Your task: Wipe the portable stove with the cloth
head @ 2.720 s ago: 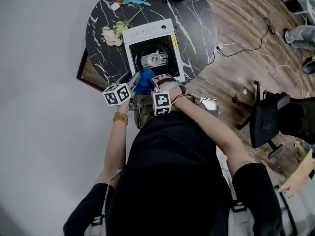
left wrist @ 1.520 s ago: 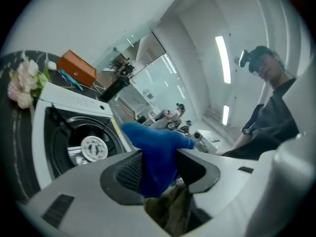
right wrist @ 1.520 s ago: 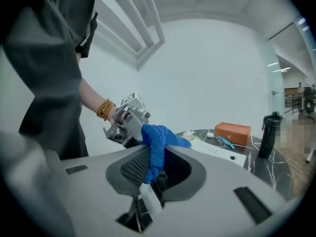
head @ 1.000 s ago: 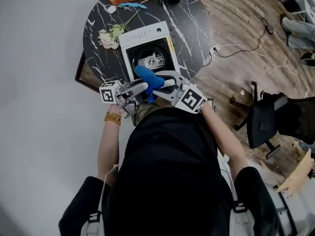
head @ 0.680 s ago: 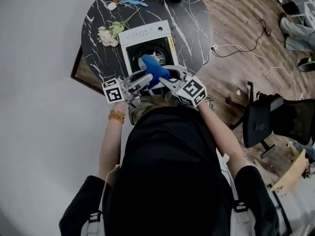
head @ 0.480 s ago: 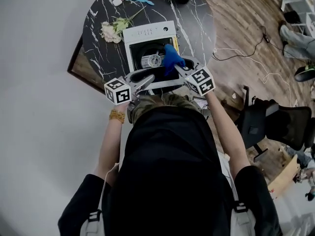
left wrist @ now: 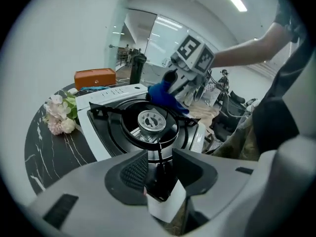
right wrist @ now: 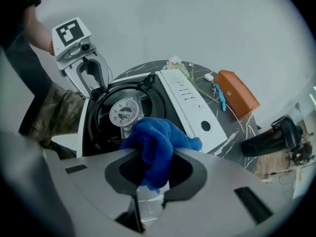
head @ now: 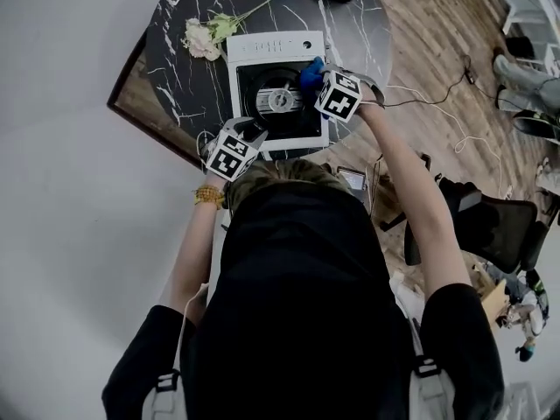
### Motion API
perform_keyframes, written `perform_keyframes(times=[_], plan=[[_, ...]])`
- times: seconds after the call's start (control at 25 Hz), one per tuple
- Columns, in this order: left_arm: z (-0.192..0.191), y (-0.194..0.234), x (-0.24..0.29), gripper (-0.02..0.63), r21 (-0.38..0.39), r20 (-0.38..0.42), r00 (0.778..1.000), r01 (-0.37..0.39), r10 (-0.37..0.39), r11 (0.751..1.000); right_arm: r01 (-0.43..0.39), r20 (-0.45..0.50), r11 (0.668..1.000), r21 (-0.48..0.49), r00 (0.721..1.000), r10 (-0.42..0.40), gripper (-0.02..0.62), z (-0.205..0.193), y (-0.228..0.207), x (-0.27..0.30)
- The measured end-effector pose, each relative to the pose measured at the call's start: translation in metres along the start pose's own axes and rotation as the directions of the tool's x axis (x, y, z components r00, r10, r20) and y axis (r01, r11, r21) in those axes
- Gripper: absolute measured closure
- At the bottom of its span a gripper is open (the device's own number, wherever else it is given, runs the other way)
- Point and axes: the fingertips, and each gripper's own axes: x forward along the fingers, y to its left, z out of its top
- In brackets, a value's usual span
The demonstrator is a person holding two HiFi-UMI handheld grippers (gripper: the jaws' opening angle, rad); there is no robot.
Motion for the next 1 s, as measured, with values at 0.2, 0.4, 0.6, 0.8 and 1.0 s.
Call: perform_keyframes(times=[0.2, 0.4, 0.6, 0.8, 1.0], plan=[[0.003, 0.004, 0.006, 0.502, 0.164, -0.058, 0.995, -0.069, 0.08, 0.984, 0.008, -0.117, 0.999, -0.045, 0.993, -0.013, 0.528, 0.002, 0.001, 0.01], [0.004, 0.005, 0.012, 0.543, 0.148, -0.047, 0.993, -0.099, 0.107, 0.984, -0.06, -0.314, 0.98, -0.192, 0.949, -0.003, 0.529, 0.003, 0.007, 0.021], [0.006, 0.005, 0.012, 0.549, 0.107, -0.06, 0.989, -0.127, 0.134, 0.986, -0.151, -0.379, 0.937, -0.314, 0.925, 0.022, 0.529, 0.0, 0.021, 0.021], [0.004, 0.005, 0.012, 0.552, 0.092, -0.067, 0.987, -0.143, 0.149, 0.985, -0.194, -0.351, 0.934, -0.299, 0.933, 0.081, 0.529, -0.002, 0.035, 0.019], [0.003, 0.006, 0.012, 0.554, 0.088, -0.064, 0.985, -0.156, 0.162, 0.984, -0.188, -0.187, 0.967, -0.172, 0.97, 0.155, 0.529, -0.004, 0.049, 0.01]])
